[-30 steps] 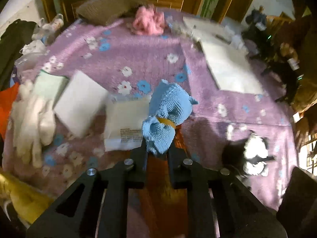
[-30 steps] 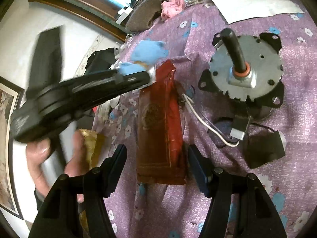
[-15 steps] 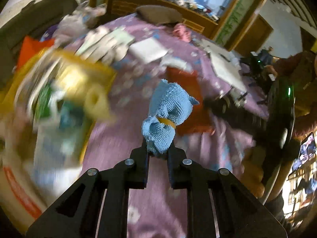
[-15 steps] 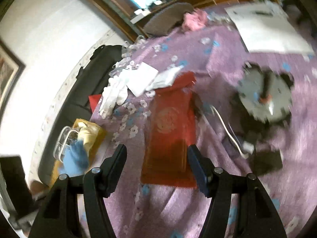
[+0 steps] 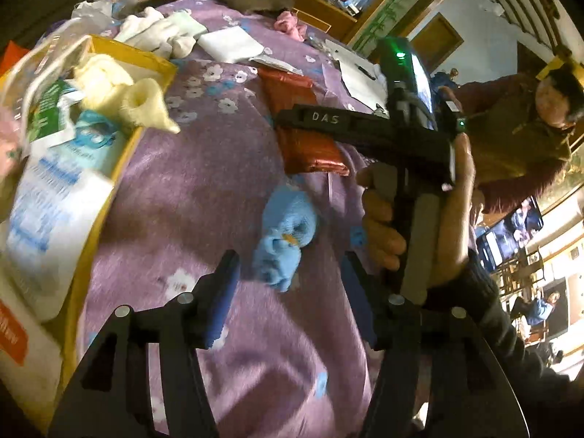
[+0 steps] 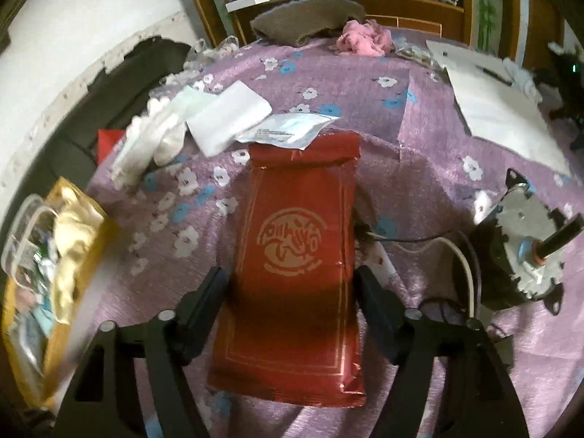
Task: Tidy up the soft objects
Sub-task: 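Grasp the blue knit plush with the left tool while the right tool grasps the red packet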
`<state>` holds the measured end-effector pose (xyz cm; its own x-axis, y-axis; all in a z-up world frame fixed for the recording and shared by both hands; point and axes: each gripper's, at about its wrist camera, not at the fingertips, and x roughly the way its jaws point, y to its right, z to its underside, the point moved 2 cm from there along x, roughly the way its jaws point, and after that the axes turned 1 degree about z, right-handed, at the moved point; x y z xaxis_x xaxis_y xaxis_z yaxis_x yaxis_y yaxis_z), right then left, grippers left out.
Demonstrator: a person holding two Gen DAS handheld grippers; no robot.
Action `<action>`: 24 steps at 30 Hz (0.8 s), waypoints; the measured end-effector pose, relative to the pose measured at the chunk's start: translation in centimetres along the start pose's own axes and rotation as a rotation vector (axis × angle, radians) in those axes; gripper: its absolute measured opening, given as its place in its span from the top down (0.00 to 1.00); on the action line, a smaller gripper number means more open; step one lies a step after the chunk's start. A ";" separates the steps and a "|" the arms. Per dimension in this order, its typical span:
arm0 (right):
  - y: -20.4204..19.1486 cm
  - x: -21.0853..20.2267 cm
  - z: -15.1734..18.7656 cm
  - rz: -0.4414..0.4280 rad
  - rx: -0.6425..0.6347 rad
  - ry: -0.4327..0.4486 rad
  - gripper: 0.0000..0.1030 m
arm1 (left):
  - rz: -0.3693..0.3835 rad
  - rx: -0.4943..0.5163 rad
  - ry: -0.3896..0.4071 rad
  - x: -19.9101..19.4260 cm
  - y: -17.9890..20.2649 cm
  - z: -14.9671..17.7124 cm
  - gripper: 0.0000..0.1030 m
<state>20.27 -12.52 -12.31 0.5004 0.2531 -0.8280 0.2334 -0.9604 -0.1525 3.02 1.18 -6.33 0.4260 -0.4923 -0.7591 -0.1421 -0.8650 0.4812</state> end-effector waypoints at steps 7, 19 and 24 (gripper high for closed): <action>1.1 -1.3 0.4 -0.029 0.038 -0.038 0.59 | -0.027 0.010 0.004 0.3 0.4 -0.9 0.44; 3.0 -4.8 3.8 -0.241 0.062 0.047 0.60 | -0.234 0.115 -0.025 6.0 1.8 -1.5 0.67; 2.7 -4.7 4.2 -0.256 0.085 0.044 0.60 | -0.164 0.014 0.002 5.0 0.4 -1.7 0.74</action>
<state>15.05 -16.78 -11.12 0.4707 0.4917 -0.7326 0.2867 -0.8705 -0.4001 6.59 -1.44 -9.15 0.4462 -0.3443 -0.8261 -0.0834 -0.9350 0.3447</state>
